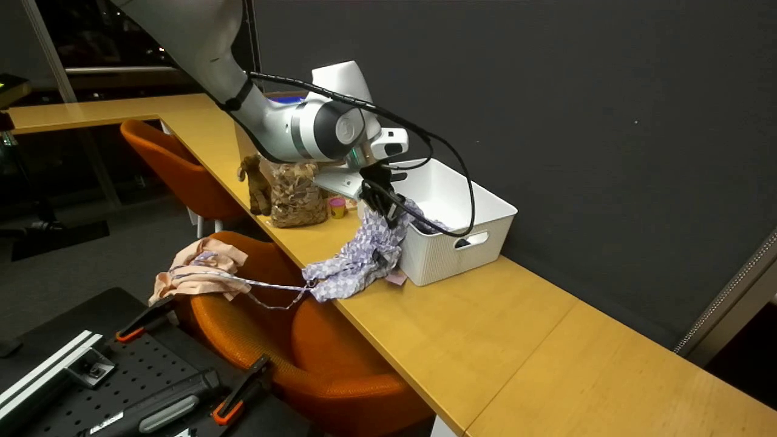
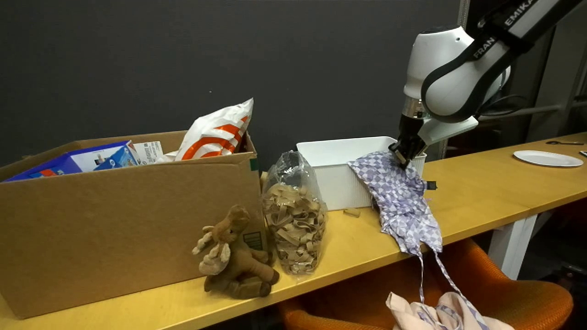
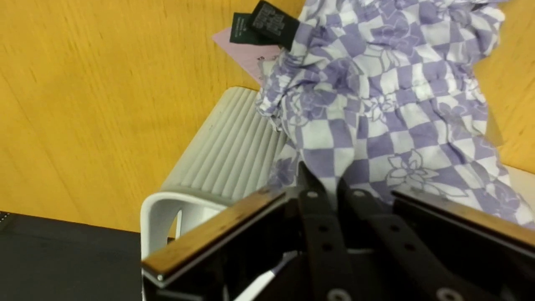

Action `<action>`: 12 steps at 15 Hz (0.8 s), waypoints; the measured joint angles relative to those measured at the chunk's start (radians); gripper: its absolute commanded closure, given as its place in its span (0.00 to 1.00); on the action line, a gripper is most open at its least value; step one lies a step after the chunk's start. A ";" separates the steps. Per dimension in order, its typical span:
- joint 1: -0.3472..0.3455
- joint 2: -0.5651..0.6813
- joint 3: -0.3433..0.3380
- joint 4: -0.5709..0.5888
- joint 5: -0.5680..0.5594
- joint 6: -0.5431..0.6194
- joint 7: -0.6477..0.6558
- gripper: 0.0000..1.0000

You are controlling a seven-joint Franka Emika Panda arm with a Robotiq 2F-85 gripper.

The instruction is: Take the clothing out of the basket

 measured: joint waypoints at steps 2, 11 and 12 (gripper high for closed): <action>0.006 -0.028 -0.005 -0.001 -0.002 -0.005 0.000 0.98; 0.066 -0.336 0.006 -0.025 -0.100 -0.299 0.005 0.98; 0.074 -0.374 0.030 -0.033 -0.101 -0.357 0.009 0.98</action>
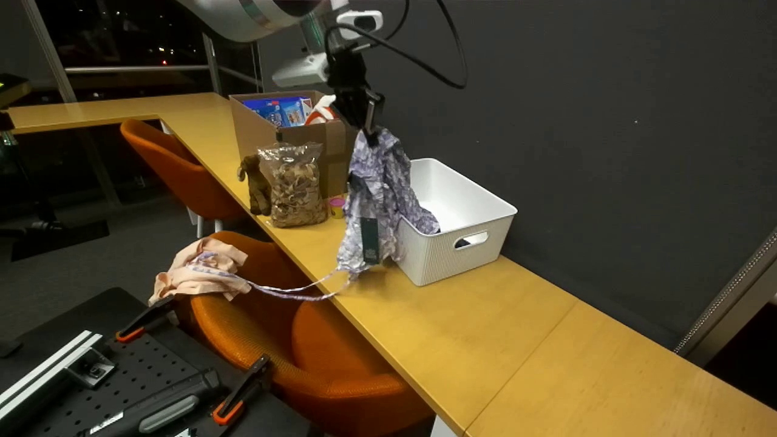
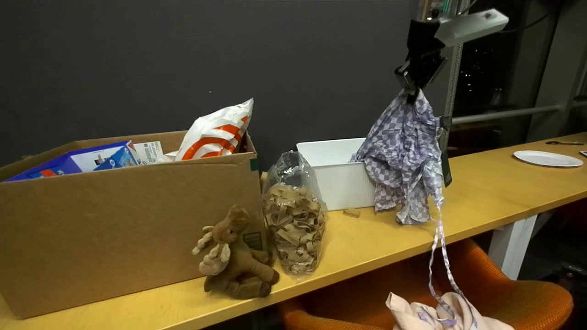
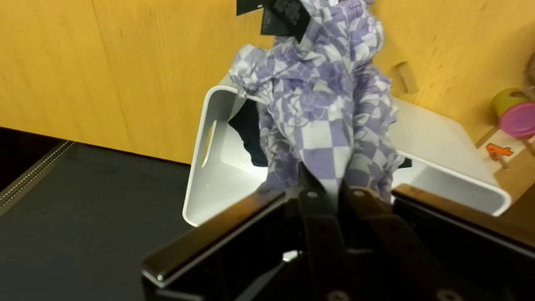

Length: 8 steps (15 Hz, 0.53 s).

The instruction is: Take the clothing out of the basket

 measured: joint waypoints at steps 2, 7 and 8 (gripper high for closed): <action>0.015 -0.066 0.058 -0.015 0.000 -0.103 0.011 0.98; 0.027 -0.122 0.187 -0.029 0.027 -0.261 0.026 0.98; 0.027 -0.110 0.197 -0.033 0.030 -0.277 0.027 0.98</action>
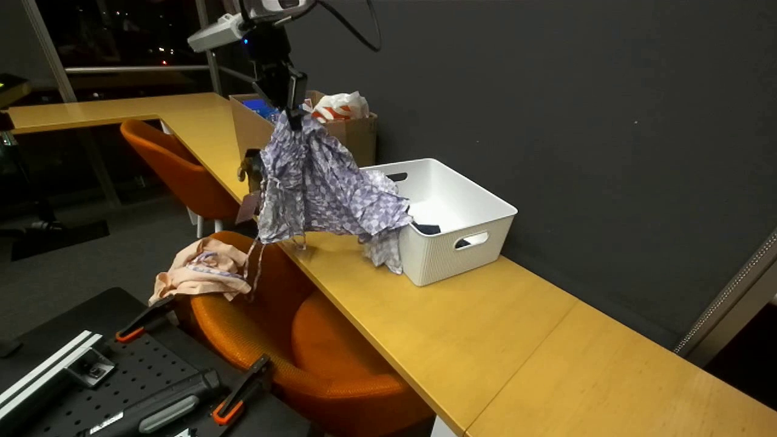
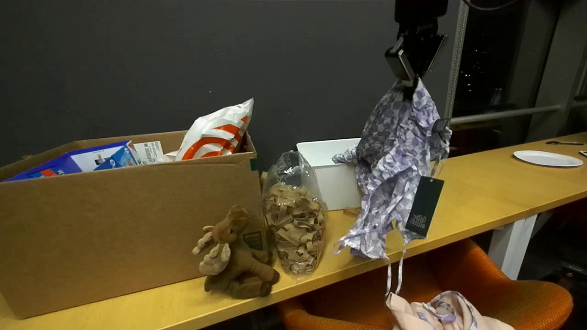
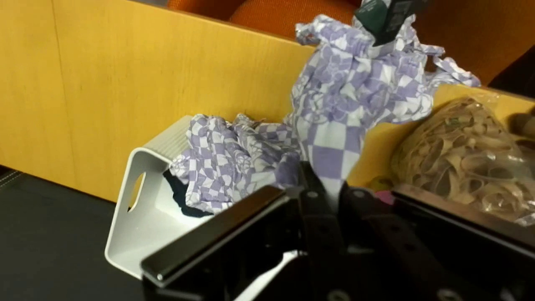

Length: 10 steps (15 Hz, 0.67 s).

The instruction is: Take the clothing out of the basket

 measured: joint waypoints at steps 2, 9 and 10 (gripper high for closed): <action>-0.002 0.036 0.006 -0.009 0.004 -0.015 0.000 0.98; 0.031 0.163 0.094 0.006 0.118 -0.124 -0.081 0.98; 0.043 0.169 0.111 0.016 0.137 -0.150 -0.094 0.98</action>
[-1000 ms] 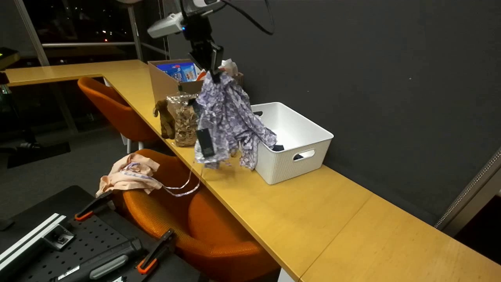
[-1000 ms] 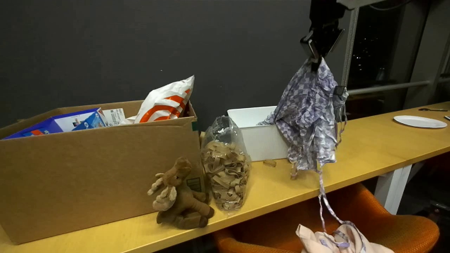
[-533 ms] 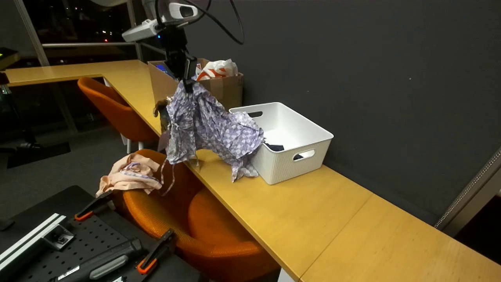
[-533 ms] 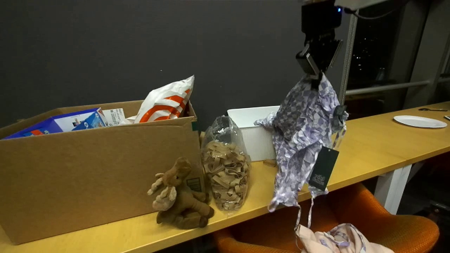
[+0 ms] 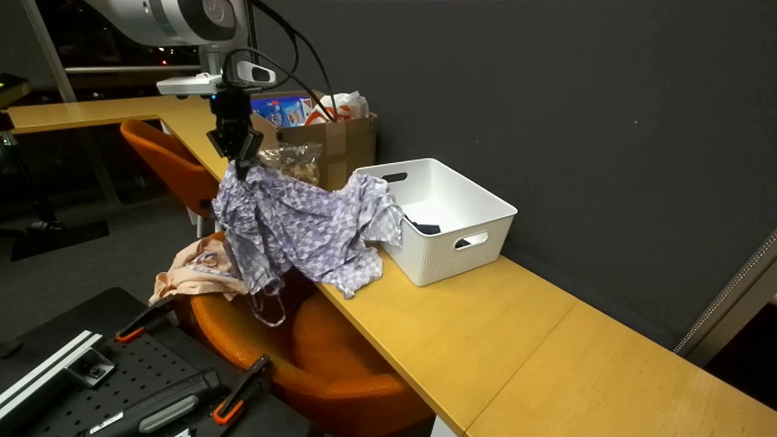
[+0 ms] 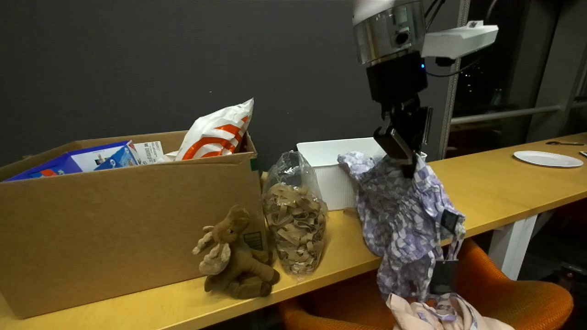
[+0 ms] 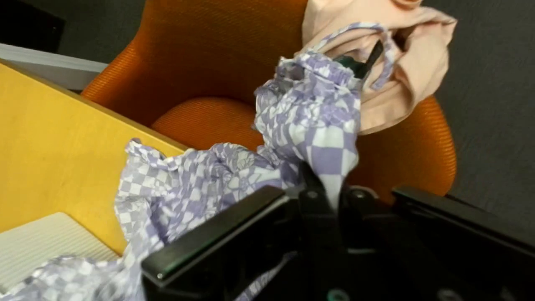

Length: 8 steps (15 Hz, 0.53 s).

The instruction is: Take the clothing out of the basket

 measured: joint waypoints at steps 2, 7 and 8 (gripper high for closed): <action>0.023 0.004 0.030 0.024 0.040 -0.056 -0.022 0.98; 0.065 0.015 0.079 0.086 0.123 -0.205 -0.070 0.98; 0.069 0.022 0.082 0.097 0.135 -0.233 -0.080 0.98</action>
